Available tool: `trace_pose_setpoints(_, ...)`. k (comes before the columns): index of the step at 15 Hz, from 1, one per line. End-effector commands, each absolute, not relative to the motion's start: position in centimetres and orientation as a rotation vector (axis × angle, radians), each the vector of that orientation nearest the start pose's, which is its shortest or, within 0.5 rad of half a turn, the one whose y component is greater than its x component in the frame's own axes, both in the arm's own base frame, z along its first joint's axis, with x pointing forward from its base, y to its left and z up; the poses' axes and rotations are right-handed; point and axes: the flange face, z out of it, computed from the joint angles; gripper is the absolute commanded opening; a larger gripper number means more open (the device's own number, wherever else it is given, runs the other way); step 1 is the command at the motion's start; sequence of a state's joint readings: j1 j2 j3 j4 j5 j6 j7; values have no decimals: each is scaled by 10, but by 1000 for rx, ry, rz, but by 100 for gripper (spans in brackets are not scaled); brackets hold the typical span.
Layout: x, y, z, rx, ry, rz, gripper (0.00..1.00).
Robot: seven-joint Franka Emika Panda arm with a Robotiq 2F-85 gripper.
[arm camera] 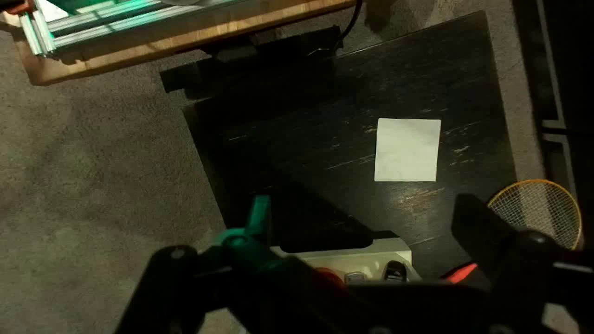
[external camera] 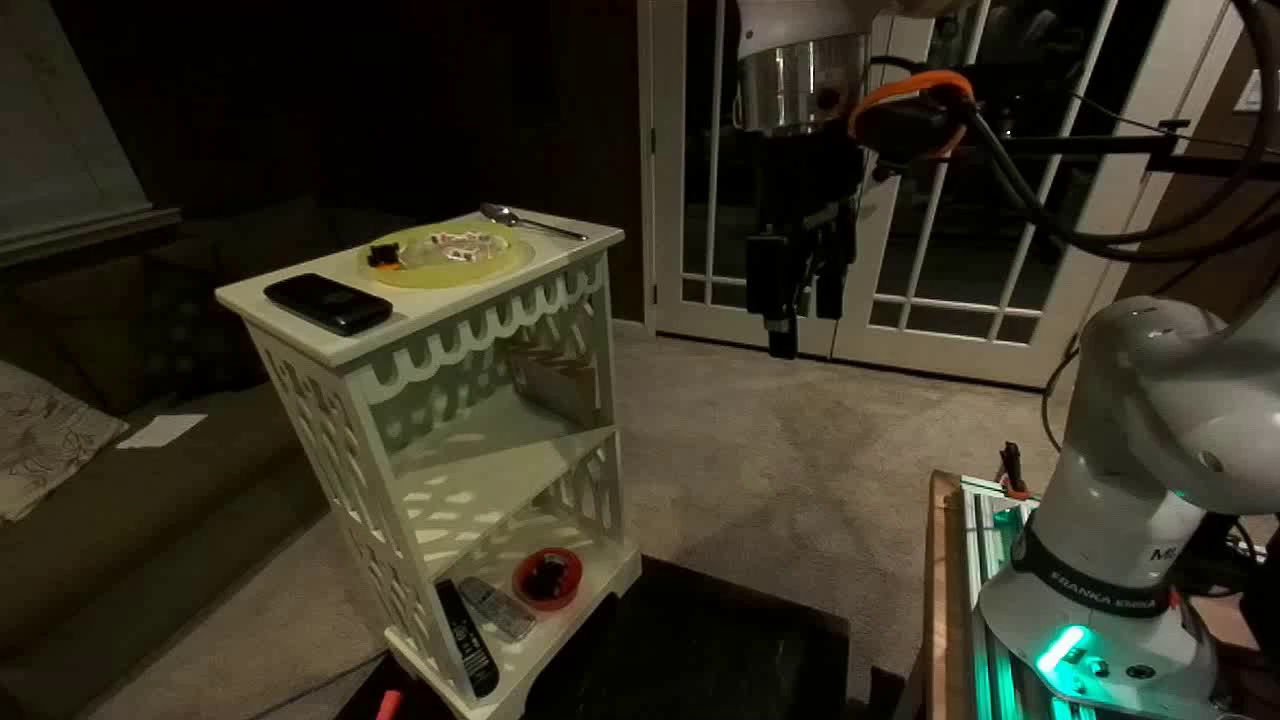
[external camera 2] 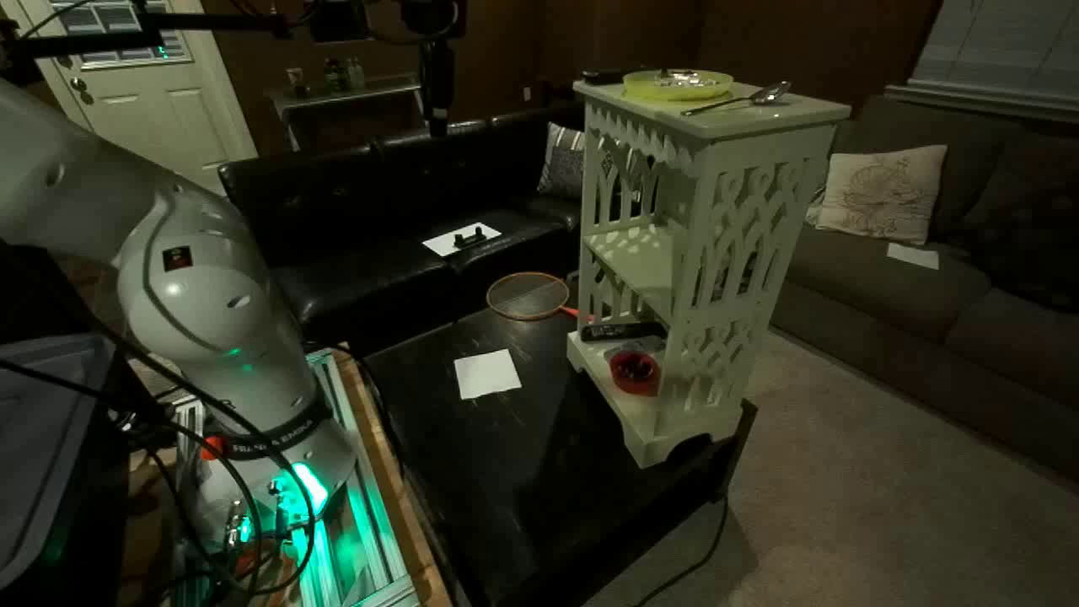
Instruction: Take the black item off of the plate
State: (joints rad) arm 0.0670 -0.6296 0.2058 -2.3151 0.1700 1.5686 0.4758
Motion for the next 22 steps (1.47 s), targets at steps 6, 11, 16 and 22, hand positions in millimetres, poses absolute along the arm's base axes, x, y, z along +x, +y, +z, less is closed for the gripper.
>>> trace_pose_setpoints(6,334,127,557,-3097,449,189,100)
trace_pose_setpoints(11,373,155,600,-3084,645,-145,100)
trace_pose_setpoints(16,432,180,648,-3268,518,-523,100)
trace_pose_setpoints(22,468,174,659,-3341,269,-583,100)
